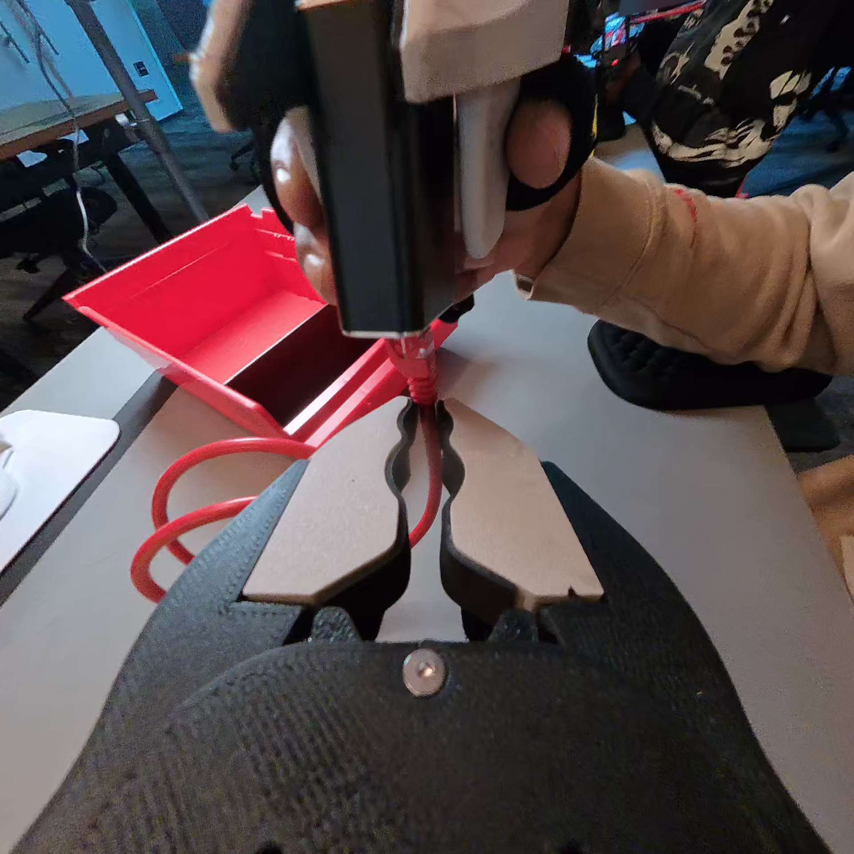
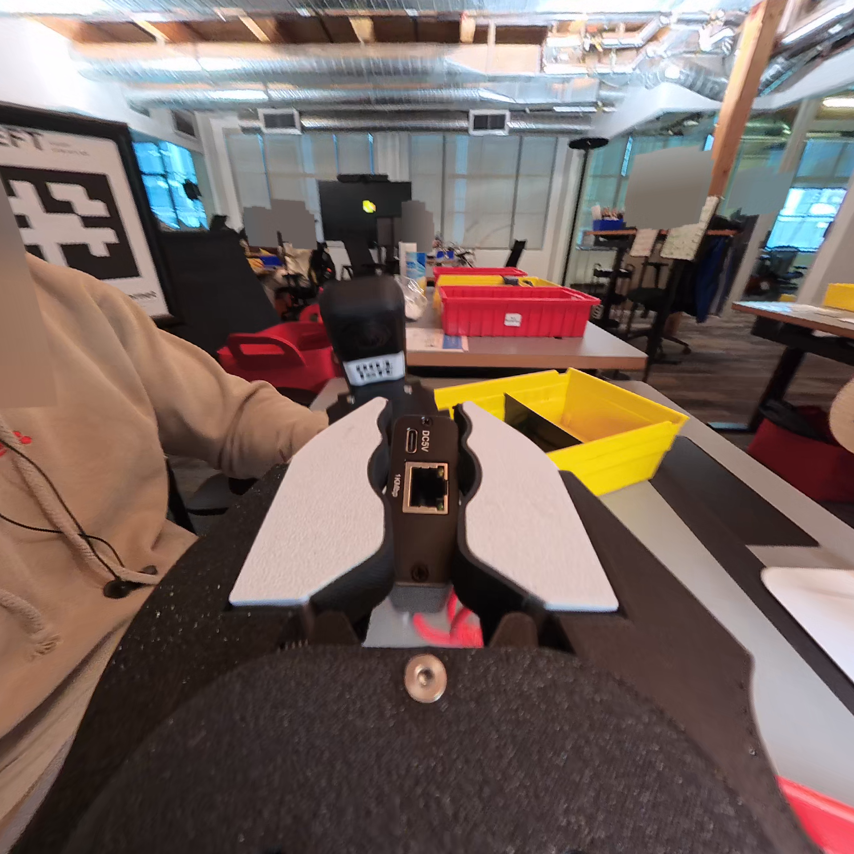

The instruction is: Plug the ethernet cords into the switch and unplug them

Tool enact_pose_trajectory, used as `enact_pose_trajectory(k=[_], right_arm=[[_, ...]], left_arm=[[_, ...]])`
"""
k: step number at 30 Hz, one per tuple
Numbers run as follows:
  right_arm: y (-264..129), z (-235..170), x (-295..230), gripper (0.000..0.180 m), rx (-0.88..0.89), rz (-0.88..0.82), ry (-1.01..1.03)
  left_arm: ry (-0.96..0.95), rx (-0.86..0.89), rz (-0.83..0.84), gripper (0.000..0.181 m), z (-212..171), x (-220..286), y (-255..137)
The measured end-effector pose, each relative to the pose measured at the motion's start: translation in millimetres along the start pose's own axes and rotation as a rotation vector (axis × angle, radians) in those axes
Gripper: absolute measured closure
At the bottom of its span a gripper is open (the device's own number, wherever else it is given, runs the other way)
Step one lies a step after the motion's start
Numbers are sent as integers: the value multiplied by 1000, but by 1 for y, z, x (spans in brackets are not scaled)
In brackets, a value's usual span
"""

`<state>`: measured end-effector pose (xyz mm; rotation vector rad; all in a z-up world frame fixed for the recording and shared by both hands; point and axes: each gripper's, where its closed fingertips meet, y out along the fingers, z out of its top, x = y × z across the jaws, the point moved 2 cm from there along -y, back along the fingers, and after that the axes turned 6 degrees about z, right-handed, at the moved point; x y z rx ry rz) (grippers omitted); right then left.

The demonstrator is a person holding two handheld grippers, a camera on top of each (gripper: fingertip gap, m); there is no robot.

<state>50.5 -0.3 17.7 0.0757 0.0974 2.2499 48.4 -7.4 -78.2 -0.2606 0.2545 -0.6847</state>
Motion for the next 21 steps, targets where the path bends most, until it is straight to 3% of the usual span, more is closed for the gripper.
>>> enact_pose_trajectory(k=[5, 12, 21], right_arm=[[-10, -10, 4, 154, -179, -77, -51], [-20, -34, -1, 152, -384, -50, -43], [-17, -46, -9, 155, -390, 51, 1]], left_arm=[[49, -54, 12, 175, 4, -19, -26], [56, -108, -26, 175, 7, -20, -46], [-16, -160, -140, 176, -3, -11, -45]])
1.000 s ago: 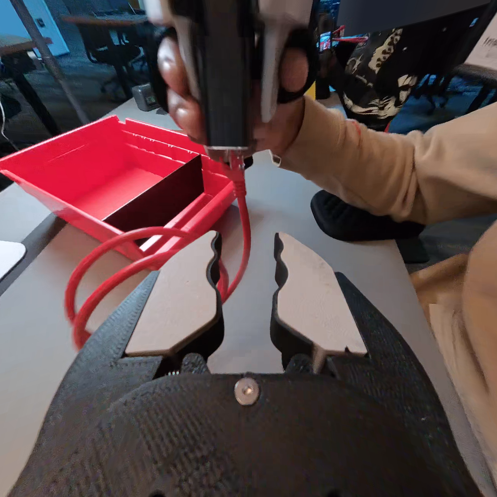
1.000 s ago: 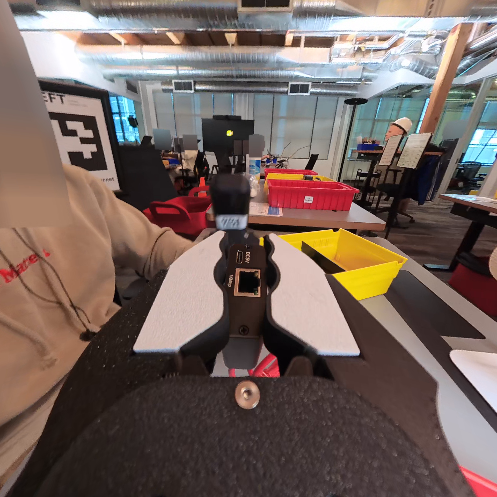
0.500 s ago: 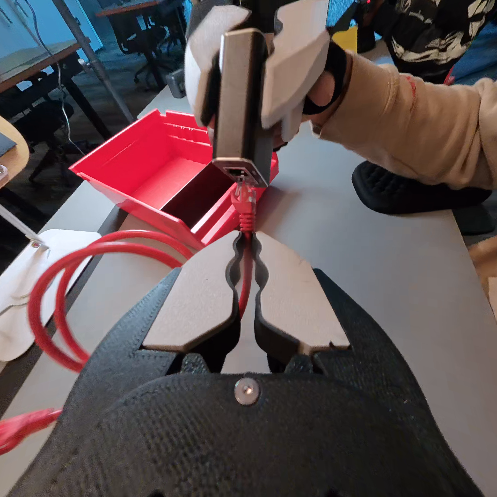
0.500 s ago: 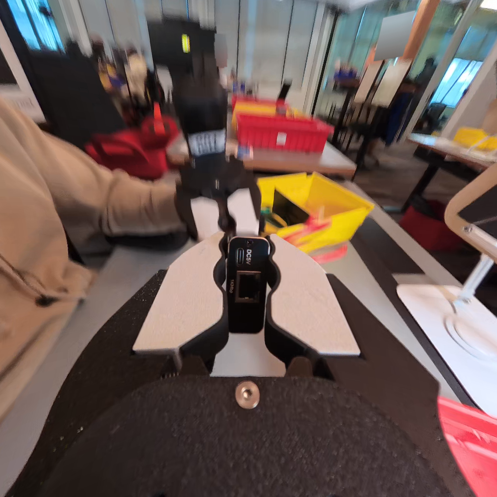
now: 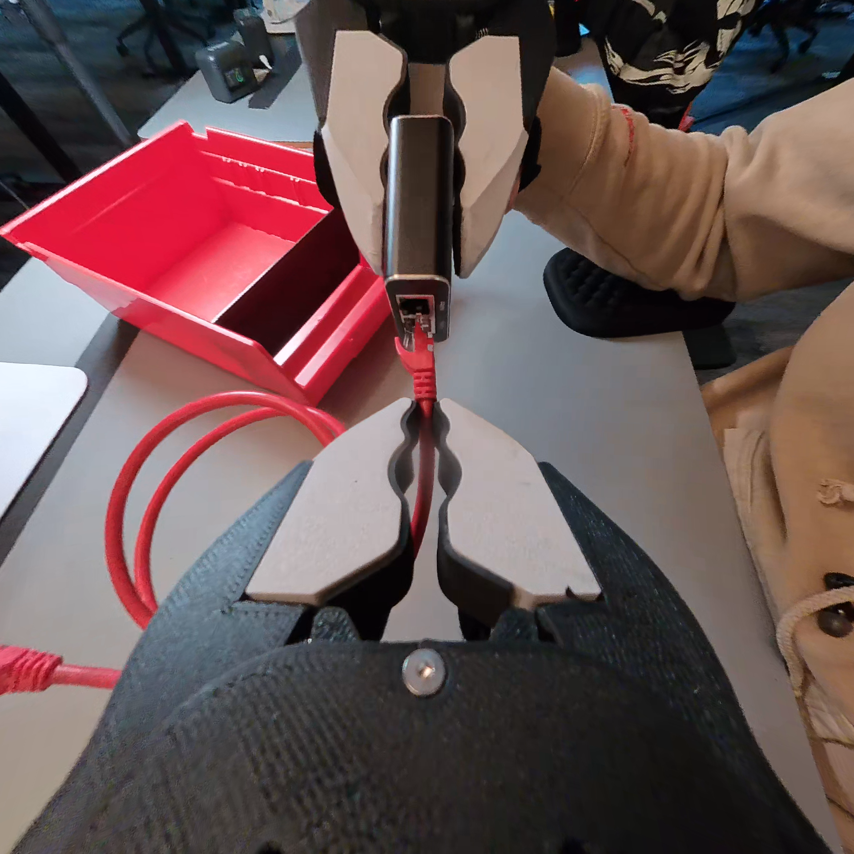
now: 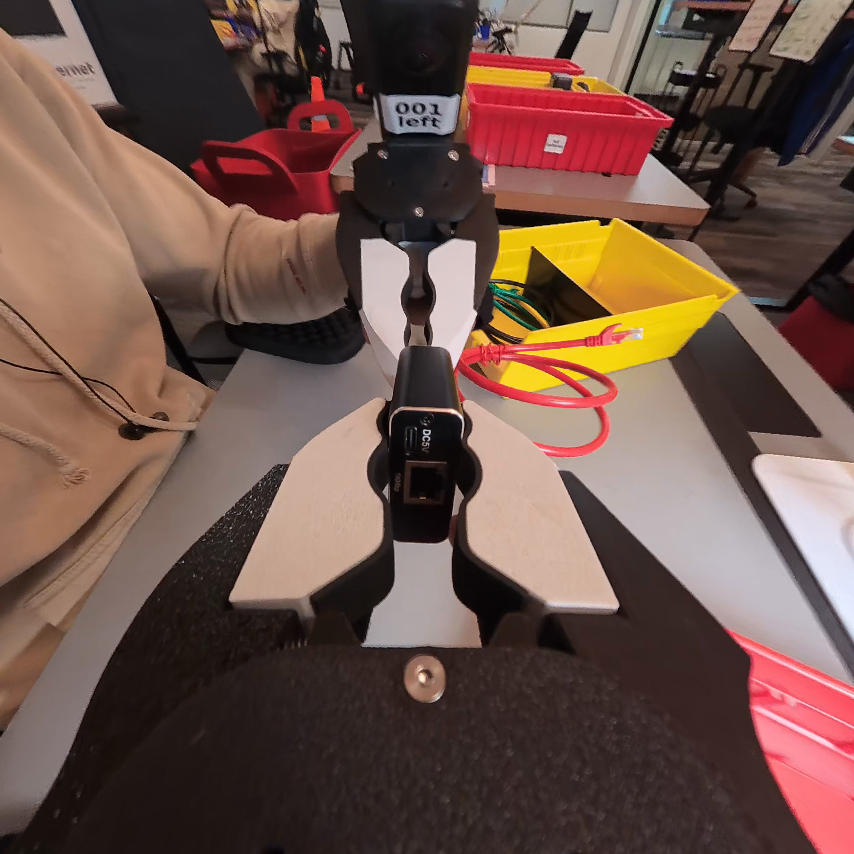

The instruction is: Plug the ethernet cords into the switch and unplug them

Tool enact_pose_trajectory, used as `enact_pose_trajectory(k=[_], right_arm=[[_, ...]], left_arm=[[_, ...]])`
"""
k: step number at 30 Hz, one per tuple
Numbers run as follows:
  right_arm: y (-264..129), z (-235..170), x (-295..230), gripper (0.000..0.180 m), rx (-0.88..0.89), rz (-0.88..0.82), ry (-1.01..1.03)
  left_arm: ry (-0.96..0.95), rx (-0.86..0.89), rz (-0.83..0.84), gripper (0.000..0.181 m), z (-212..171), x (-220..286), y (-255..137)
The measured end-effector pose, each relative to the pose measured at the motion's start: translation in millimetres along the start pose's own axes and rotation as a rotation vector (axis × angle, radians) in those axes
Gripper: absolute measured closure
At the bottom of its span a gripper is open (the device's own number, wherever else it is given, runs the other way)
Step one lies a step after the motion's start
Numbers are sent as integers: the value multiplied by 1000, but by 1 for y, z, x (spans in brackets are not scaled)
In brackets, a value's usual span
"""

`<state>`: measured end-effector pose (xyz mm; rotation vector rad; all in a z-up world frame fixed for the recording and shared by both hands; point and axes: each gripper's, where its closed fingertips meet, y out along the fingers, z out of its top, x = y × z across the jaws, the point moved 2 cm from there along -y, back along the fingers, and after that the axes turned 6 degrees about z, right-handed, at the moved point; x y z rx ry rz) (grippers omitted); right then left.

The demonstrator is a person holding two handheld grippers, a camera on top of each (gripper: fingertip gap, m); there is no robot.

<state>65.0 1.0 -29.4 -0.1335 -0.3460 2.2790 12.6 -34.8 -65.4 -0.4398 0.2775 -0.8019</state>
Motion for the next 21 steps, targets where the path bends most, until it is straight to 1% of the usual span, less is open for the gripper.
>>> enact_pose_trajectory(k=[9, 14, 18, 21], right_arm=[[0, 7, 1, 155, 147, 75, 45], [-1, 11, 2, 154, 185, 77, 46], [3, 7, 8, 154, 110, -17, -7], [10, -5, 8, 152, -32, -76, -56]], left_arm=[[-47, 66, -48, 177, 7, 5, -2], [-38, 89, -41, 177, 12, 5, -6], [63, 57, 74, 176, 11, -6, -15], [115, 5, 104, 175, 7, -8, -23]])
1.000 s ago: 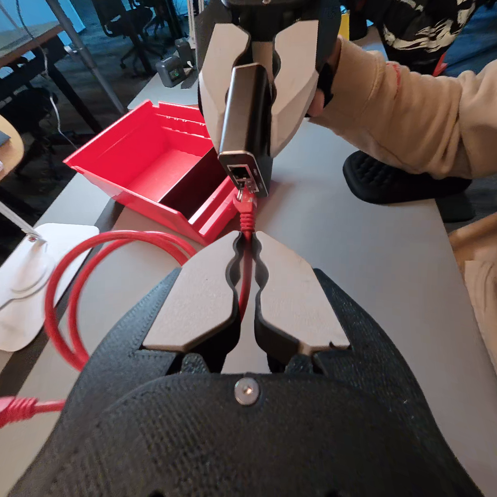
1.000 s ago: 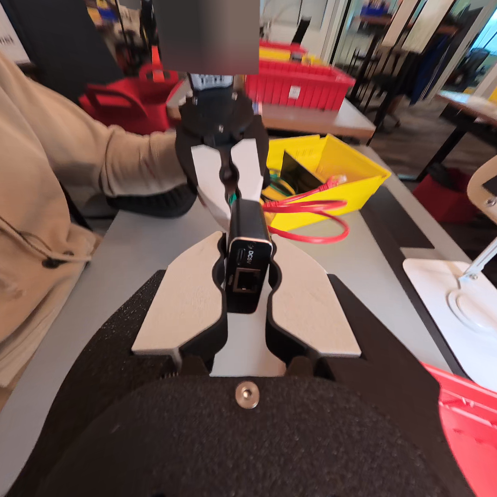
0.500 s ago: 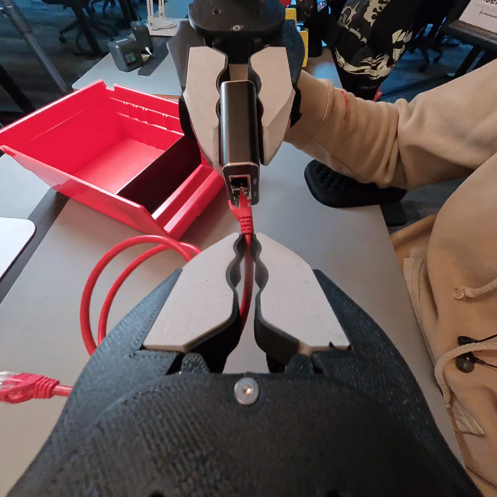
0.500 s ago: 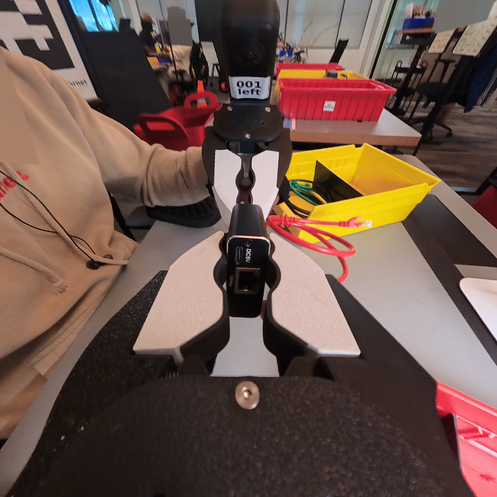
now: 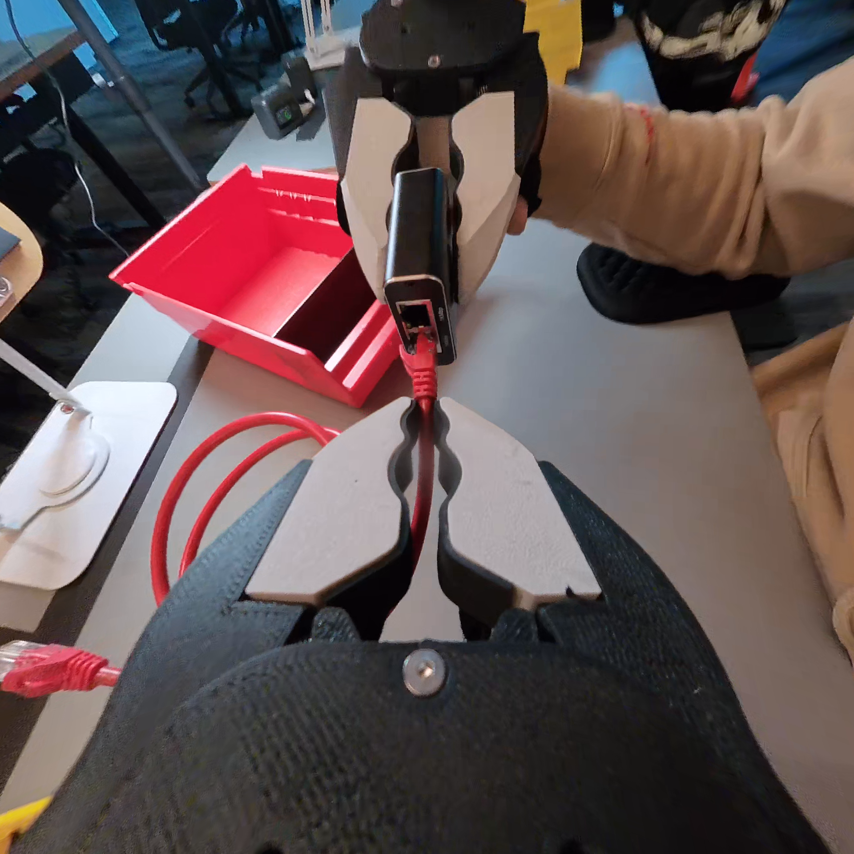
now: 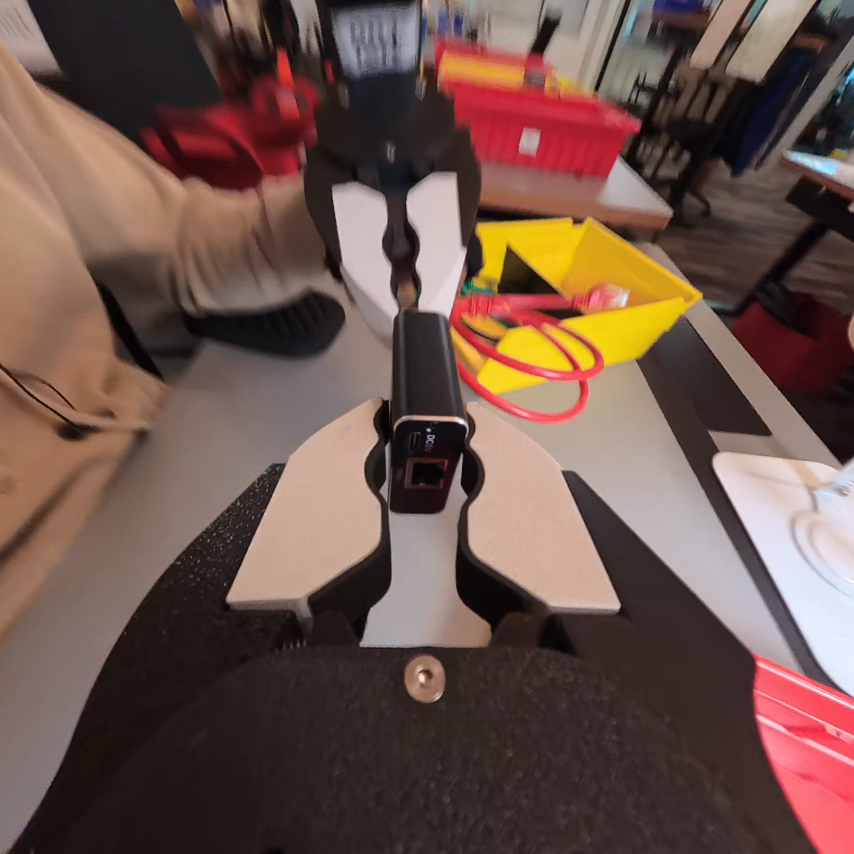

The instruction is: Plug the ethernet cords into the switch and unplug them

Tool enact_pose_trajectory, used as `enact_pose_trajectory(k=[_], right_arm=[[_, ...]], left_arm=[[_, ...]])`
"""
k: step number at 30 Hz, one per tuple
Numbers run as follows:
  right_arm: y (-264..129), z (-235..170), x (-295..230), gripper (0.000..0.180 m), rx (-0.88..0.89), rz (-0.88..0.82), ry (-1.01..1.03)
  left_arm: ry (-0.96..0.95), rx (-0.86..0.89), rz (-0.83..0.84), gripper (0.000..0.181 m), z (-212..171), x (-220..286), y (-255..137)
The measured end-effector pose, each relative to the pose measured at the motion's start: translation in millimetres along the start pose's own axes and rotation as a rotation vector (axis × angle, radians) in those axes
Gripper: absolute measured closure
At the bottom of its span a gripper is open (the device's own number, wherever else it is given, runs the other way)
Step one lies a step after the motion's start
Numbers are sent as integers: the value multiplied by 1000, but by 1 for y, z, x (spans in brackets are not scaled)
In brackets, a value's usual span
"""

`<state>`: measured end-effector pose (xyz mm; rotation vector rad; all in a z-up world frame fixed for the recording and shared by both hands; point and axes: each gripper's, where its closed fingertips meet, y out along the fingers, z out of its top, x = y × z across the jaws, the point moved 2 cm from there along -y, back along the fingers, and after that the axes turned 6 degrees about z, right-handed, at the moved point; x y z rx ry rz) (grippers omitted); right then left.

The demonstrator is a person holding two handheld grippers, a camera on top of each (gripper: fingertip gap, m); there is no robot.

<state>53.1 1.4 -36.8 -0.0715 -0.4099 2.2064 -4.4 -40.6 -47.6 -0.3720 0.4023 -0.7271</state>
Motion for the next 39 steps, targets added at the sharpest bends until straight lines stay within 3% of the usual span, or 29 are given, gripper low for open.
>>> enact_pose_trajectory(k=[12, 15, 19, 22, 26, 34, 39], right_arm=[[14, 0, 4, 154, 47, 6, -2], [5, 6, 5, 155, 80, -2, -7], [-20, 12, 13, 155, 106, -61, -15], [-35, 16, 17, 155, 132, -98, -16], [-49, 18, 21, 155, 151, -143, -19], [-66, 23, 23, 155, 176, -171, -31], [-70, 26, 23, 155, 181, -191, -36]], left_arm=[[-22, 0, -16, 175, -8, -7, -10], [-79, 105, 25, 159, 8, -22, -39], [-150, 164, 200, 153, 5, -62, -101], [-223, 41, 313, 152, -30, -89, -130], [-242, -251, 415, 153, -91, -108, -136], [-5, -552, 193, 152, -140, -53, -126], [144, -640, 290, 150, -186, -29, -134]])
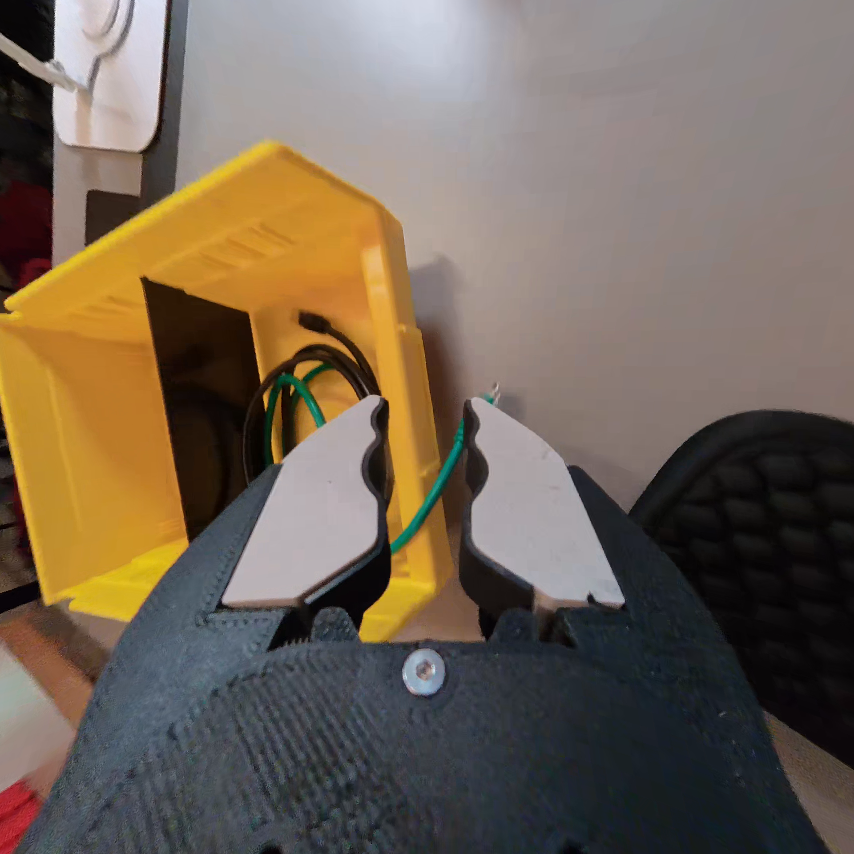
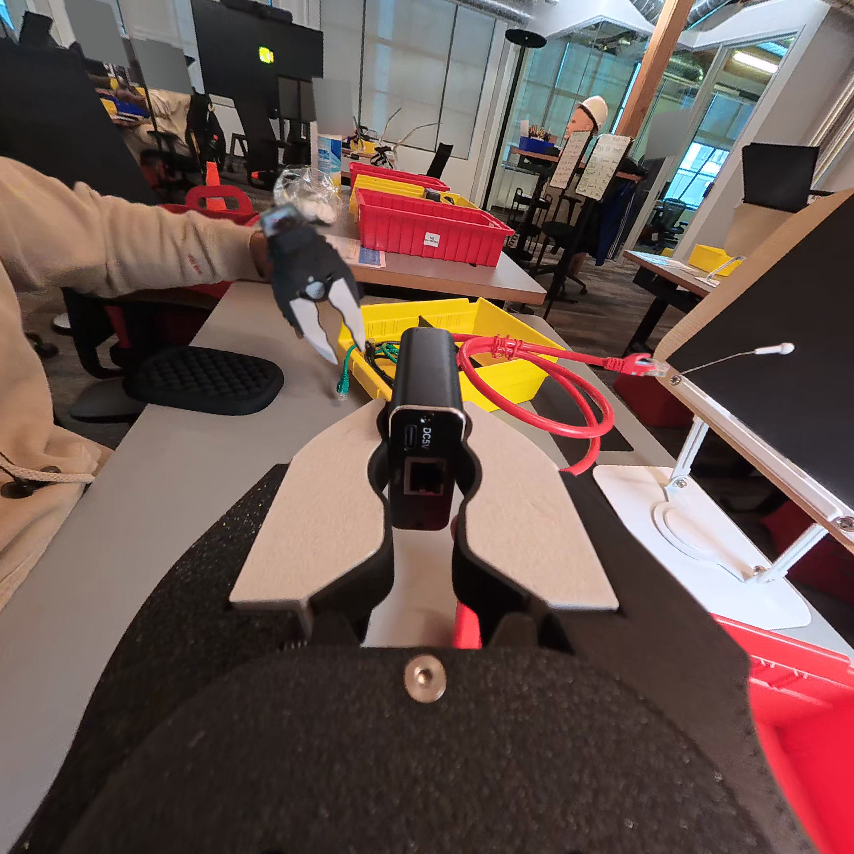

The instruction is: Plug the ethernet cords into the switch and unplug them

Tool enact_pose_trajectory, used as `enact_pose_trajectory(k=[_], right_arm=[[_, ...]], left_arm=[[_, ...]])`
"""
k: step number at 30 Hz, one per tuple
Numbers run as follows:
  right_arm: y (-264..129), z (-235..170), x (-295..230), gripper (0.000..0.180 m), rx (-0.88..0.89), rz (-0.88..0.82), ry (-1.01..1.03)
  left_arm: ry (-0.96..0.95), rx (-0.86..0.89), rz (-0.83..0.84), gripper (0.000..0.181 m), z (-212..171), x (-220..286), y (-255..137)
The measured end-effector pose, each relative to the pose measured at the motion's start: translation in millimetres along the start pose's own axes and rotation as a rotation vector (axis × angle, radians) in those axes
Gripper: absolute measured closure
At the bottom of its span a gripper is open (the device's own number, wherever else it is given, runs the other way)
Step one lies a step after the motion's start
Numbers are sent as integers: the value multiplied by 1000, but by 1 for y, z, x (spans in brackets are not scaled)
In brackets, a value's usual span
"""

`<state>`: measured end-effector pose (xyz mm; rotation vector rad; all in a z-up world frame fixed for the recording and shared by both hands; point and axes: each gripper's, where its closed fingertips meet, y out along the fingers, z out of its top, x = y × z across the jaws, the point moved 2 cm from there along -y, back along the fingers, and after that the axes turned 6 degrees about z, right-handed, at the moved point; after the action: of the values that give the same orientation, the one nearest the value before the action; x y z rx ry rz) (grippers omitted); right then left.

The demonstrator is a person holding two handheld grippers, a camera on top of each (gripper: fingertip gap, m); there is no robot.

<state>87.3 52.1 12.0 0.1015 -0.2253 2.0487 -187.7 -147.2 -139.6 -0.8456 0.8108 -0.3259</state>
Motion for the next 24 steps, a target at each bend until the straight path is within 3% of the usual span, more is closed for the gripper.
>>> enact_pose_trajectory(k=[6, 10, 11, 16, 24], right_arm=[[-2, 5, -2, 155, 13, -9, -6], [-3, 7, -3, 155, 15, -14, -14], [-4, 8, -4, 155, 15, -16, -18], [-9, 14, -4, 155, 36, -20, -24], [-13, 22, -10, 155, 41, -23, -54]], left_arm=[[215, -123, 330, 146, -42, 13, 19], [269, -71, 559, 166, -39, 0, 11], [246, -32, 595, 174, -34, -4, 5], [71, 130, 789, 175, -6, -55, -47], [-168, 320, 889, 175, 27, -147, -123]])
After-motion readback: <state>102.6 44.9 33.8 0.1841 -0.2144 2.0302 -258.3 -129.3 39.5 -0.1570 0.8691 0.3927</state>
